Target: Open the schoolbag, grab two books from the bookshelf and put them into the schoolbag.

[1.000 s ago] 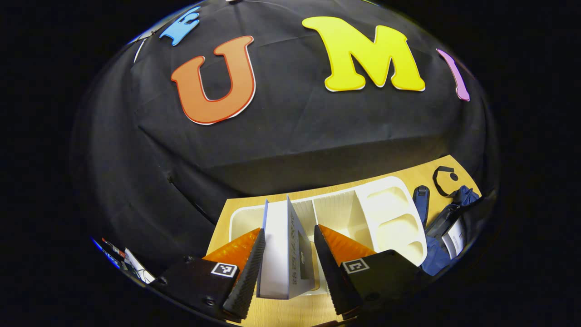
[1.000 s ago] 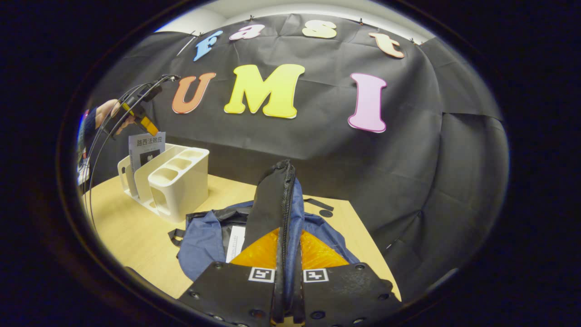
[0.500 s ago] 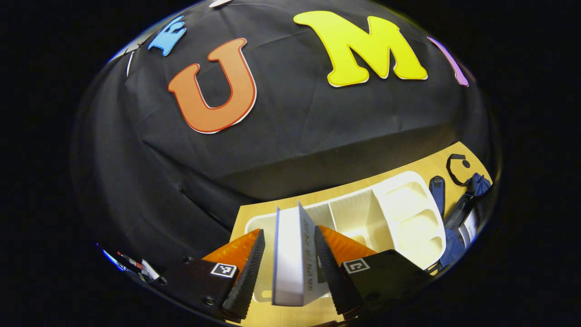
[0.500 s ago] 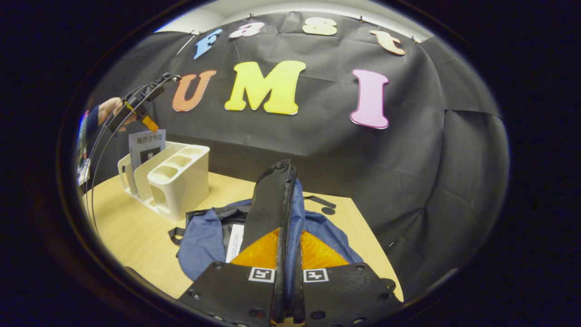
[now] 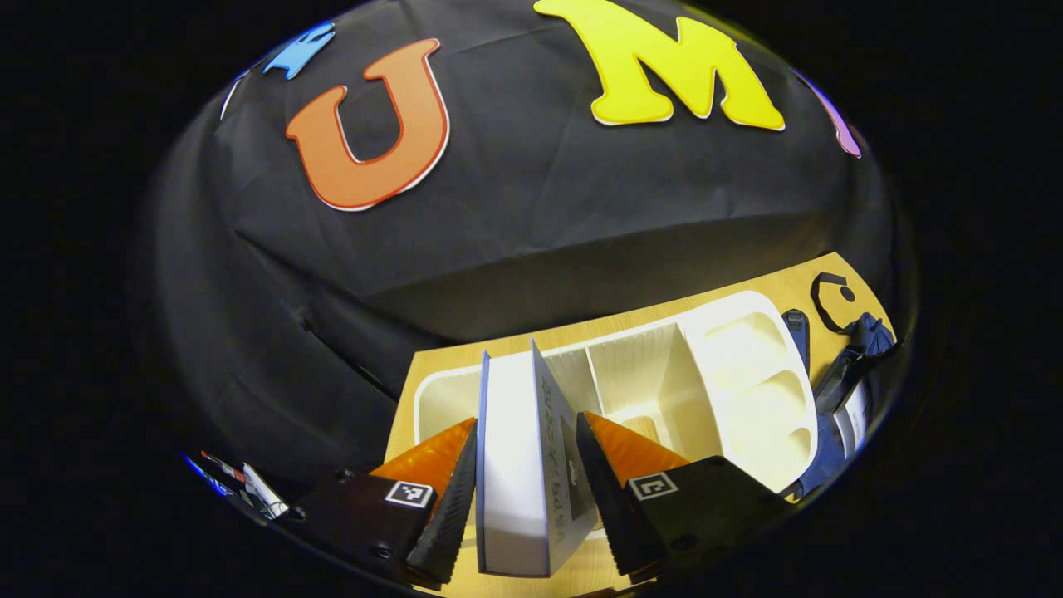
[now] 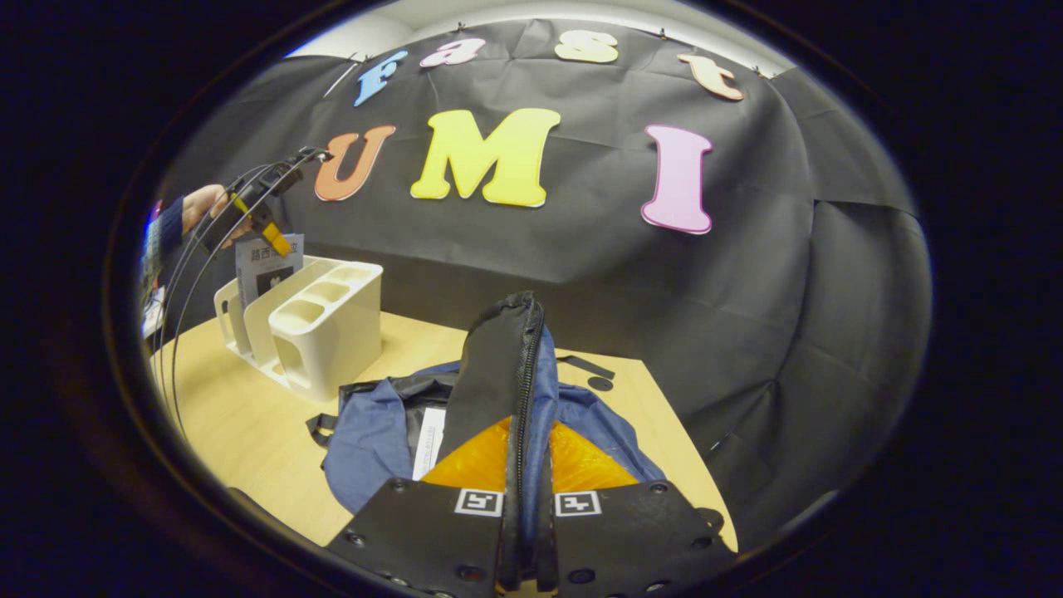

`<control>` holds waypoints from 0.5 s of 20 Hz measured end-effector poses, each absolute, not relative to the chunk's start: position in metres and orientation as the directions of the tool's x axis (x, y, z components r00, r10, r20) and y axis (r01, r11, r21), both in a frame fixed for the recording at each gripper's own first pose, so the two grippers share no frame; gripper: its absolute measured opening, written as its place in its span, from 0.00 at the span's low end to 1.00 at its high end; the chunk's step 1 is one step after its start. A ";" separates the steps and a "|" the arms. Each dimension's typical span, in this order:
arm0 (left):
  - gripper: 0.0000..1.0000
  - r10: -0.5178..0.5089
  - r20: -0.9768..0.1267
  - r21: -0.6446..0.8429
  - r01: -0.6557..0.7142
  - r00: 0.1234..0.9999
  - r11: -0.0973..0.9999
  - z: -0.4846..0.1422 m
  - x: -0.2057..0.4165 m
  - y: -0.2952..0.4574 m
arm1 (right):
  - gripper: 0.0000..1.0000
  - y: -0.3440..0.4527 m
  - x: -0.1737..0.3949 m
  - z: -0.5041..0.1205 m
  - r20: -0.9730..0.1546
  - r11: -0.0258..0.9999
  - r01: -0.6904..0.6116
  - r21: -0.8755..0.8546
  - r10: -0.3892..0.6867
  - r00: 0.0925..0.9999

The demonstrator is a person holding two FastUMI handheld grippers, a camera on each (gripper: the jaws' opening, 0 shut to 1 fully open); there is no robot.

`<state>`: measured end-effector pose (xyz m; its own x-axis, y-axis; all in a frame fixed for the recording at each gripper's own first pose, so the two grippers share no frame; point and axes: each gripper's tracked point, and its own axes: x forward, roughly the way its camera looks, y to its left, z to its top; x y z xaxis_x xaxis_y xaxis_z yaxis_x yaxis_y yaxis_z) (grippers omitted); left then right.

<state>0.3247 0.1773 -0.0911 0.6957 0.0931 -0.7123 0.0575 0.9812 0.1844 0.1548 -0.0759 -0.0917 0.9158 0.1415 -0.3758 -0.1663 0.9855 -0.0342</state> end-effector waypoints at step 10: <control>0.43 0.044 -0.722 0.081 0.021 0.691 0.997 -0.088 0.307 0.168 | 0.08 -0.074 0.154 -0.095 -0.382 0.986 -0.166 -0.028 0.143 0.913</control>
